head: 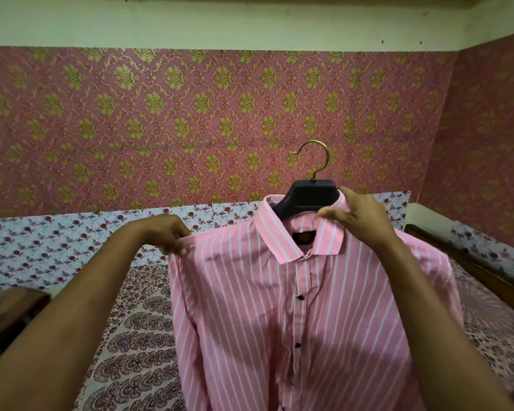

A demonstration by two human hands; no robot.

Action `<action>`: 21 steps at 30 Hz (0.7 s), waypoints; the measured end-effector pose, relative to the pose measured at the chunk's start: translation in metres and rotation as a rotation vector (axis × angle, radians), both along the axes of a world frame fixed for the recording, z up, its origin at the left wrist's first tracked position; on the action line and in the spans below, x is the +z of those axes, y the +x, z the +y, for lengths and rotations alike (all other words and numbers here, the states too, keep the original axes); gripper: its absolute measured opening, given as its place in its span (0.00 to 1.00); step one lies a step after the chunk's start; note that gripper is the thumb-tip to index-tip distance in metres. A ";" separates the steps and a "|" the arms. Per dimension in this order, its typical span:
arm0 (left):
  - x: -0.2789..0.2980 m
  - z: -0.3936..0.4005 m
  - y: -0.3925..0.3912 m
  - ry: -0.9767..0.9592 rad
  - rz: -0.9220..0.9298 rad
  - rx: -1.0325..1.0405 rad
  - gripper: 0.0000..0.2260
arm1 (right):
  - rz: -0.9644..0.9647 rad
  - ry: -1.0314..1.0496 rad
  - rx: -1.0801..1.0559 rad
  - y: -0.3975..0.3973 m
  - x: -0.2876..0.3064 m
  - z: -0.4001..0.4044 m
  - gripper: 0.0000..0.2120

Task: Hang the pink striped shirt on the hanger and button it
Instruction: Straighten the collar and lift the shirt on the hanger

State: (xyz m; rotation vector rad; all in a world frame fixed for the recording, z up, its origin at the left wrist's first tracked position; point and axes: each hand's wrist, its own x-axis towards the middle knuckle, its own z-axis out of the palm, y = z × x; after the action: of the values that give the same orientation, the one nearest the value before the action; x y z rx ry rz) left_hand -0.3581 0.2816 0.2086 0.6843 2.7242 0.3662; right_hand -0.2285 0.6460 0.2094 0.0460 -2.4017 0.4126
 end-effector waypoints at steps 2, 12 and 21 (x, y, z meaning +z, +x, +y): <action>0.000 0.005 0.003 -0.250 0.030 0.049 0.28 | 0.031 -0.018 0.003 0.002 -0.001 -0.002 0.34; 0.018 0.098 0.063 0.744 0.071 -0.287 0.16 | 0.052 -0.011 0.043 0.002 -0.001 -0.023 0.37; 0.022 0.101 0.062 0.900 0.199 -0.343 0.13 | -0.162 -0.147 0.089 0.022 -0.035 0.029 0.24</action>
State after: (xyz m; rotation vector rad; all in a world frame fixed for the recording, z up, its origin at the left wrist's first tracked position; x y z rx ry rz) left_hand -0.2956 0.3826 0.2303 1.4340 2.4392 1.5295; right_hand -0.2062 0.6749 0.1739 0.0559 -2.5273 0.6563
